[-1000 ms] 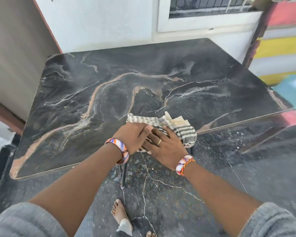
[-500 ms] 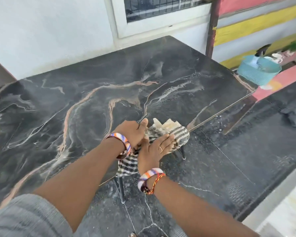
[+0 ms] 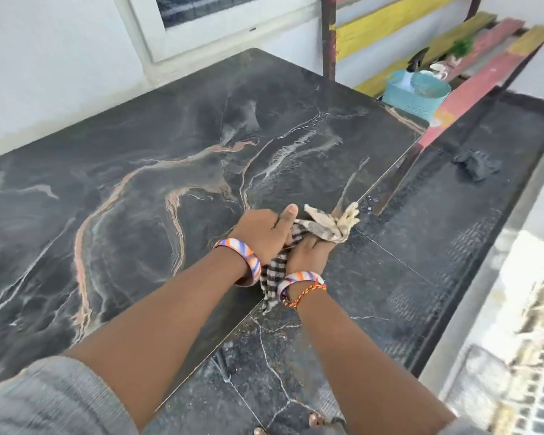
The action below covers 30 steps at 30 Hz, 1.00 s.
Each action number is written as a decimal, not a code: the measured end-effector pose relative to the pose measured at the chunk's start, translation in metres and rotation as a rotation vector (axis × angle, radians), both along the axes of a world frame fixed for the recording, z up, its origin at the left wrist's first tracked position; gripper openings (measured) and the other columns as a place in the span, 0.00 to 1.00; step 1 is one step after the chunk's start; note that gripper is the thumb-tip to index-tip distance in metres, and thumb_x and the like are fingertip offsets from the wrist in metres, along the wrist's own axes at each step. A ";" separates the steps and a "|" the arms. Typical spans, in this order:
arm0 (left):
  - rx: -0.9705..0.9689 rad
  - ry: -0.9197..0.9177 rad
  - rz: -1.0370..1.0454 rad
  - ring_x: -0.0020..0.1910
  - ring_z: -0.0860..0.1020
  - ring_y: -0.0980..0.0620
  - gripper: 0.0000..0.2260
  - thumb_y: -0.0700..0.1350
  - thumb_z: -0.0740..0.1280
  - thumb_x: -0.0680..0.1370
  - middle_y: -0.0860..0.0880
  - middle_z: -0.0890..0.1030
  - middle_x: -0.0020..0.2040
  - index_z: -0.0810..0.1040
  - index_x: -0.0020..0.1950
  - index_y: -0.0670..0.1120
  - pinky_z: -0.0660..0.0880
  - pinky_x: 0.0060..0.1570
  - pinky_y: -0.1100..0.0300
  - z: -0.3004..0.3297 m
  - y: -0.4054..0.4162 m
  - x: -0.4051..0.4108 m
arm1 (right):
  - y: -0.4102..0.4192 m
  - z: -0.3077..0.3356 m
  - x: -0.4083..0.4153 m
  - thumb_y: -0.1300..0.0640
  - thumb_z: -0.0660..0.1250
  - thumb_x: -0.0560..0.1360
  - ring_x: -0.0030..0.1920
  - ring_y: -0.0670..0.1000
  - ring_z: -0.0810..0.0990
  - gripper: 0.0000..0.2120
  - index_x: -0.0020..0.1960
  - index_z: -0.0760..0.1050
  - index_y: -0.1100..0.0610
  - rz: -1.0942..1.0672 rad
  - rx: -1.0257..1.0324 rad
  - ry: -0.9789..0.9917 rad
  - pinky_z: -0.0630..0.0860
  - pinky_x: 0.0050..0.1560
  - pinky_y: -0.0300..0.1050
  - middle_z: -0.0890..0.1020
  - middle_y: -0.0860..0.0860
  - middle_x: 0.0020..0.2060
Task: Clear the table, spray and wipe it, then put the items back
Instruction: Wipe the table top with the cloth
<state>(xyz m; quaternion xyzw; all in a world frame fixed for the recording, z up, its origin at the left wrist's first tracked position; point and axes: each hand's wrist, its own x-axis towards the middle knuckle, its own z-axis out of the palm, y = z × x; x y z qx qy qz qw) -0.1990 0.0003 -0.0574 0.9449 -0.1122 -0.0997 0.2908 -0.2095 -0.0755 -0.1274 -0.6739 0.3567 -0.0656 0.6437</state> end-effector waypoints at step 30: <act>-0.151 0.093 0.036 0.20 0.73 0.55 0.30 0.59 0.48 0.79 0.47 0.80 0.29 0.75 0.28 0.45 0.66 0.20 0.72 -0.004 -0.085 0.124 | -0.120 -0.005 0.126 0.53 0.51 0.81 0.51 0.60 0.78 0.31 0.75 0.35 0.57 -0.044 -0.206 0.061 0.72 0.48 0.48 0.77 0.62 0.57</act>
